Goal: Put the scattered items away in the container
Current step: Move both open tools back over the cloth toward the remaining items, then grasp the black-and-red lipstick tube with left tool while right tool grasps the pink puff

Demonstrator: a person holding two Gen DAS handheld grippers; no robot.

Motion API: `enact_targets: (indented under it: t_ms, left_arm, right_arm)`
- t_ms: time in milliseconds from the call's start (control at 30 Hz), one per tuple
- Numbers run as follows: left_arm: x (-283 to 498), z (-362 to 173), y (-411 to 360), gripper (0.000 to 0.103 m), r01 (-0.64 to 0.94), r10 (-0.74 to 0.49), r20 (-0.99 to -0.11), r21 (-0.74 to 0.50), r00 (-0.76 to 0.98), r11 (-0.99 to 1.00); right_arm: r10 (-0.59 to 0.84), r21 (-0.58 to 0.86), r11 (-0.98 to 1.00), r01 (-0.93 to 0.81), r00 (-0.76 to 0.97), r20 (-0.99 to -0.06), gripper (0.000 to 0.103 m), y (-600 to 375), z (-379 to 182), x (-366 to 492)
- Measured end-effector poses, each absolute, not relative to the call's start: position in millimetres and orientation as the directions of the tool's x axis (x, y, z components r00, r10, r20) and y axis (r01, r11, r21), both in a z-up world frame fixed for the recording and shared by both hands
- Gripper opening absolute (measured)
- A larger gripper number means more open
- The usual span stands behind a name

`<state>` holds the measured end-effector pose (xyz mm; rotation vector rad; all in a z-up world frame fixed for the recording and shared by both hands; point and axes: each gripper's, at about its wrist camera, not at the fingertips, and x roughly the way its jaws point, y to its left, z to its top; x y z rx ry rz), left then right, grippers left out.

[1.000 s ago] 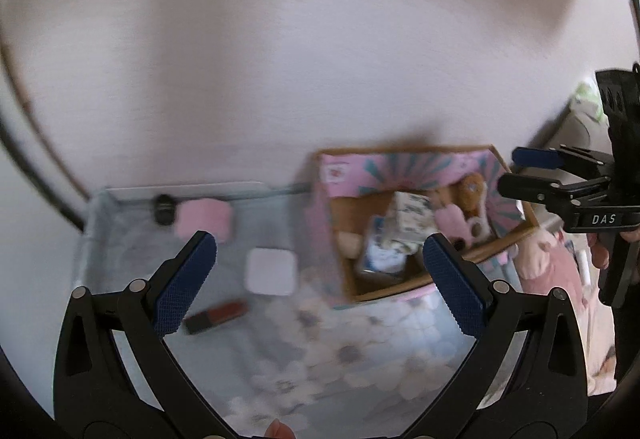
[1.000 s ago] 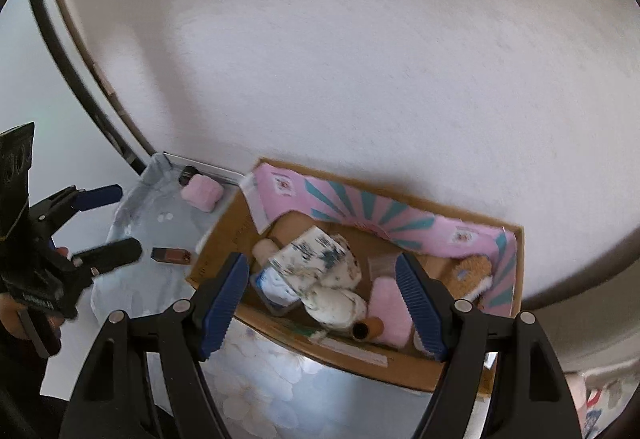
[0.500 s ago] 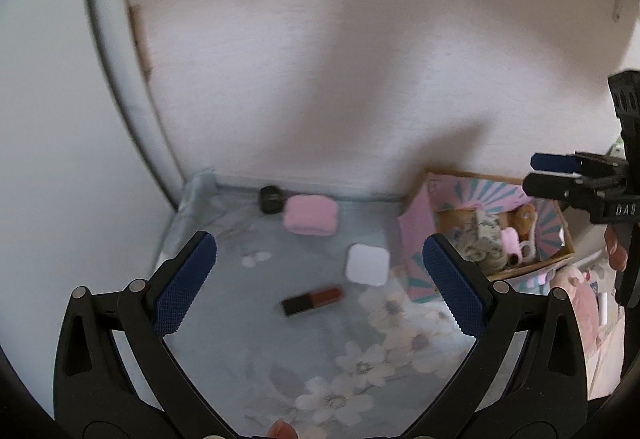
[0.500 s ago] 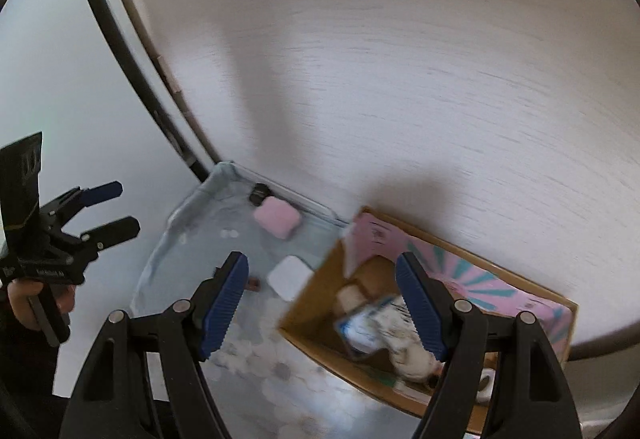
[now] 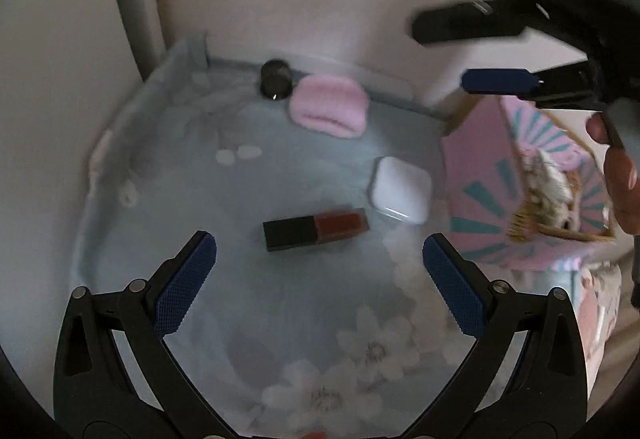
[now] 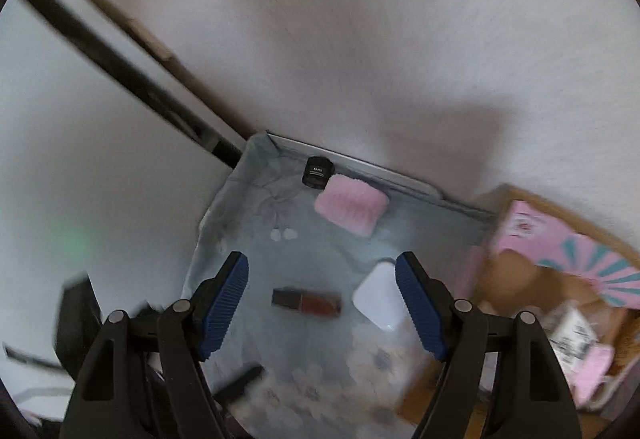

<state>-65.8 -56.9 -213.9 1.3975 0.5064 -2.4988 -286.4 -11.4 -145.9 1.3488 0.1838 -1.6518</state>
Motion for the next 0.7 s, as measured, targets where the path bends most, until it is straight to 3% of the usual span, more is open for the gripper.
enact_targets:
  t_ms: [267, 700]
  left_arm:
    - [-89, -263, -58, 0.103, 0.443, -0.066, -0.897, -0.151, -0.437, -0.884]
    - [-95, -277, -46, 0.103, 0.531, -0.095, -0.904, -0.157, -0.416, -0.833]
  right_arm:
    - [-0.532, 0.476, -0.598, 0.645, 0.125, -0.838, 0.072, -66, -209, -298]
    - [-0.503, 0.473, -0.646, 0.599, 0.131, -0.854, 0.072, -86, -247, -310]
